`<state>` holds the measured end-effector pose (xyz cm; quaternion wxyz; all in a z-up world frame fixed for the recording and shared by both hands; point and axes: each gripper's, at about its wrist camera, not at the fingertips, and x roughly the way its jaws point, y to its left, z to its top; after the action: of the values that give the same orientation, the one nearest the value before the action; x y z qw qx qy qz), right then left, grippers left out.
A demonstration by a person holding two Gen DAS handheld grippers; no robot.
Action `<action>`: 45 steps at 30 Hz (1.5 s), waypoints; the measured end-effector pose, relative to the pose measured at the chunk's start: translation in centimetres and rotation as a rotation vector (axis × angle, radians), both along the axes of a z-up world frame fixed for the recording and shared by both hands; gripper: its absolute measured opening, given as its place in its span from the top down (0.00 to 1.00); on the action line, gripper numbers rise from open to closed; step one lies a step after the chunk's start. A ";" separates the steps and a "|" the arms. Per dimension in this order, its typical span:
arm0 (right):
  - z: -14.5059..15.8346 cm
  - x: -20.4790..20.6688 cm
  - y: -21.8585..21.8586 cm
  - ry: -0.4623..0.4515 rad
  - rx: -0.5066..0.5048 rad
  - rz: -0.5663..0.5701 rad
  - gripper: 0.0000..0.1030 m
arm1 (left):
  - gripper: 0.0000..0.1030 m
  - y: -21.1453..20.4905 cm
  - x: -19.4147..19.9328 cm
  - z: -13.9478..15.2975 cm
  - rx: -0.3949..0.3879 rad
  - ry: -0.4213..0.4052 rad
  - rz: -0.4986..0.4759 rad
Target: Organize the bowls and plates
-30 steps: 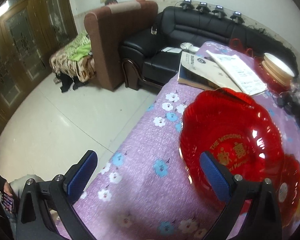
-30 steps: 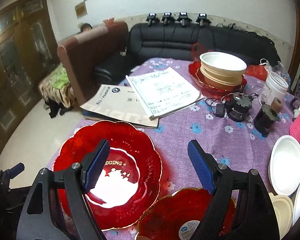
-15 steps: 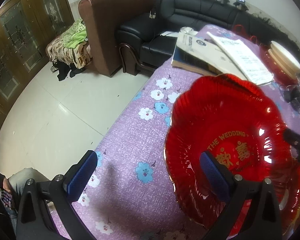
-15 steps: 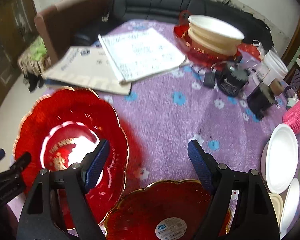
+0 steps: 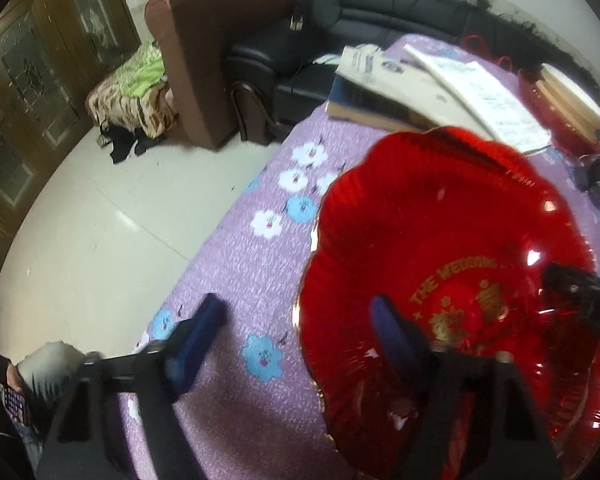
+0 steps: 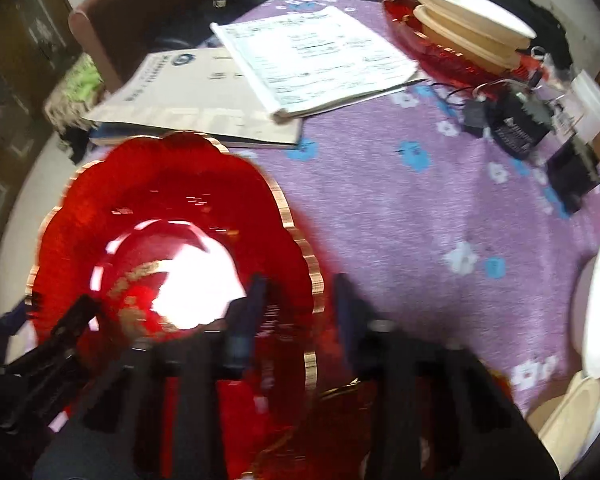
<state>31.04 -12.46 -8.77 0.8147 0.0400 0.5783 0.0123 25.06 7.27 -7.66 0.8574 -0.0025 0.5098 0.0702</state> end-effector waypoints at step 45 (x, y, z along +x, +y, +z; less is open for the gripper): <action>6.2 -29.7 8.5 -0.423 -0.223 0.250 0.83 | 0.49 6.6 -26.0 5.2 0.084 -0.178 0.144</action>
<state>1.29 -4.01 -2.55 0.9089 -0.1249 0.3937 0.0570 -0.95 13.87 -2.42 0.8914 -0.0092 0.4268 0.1523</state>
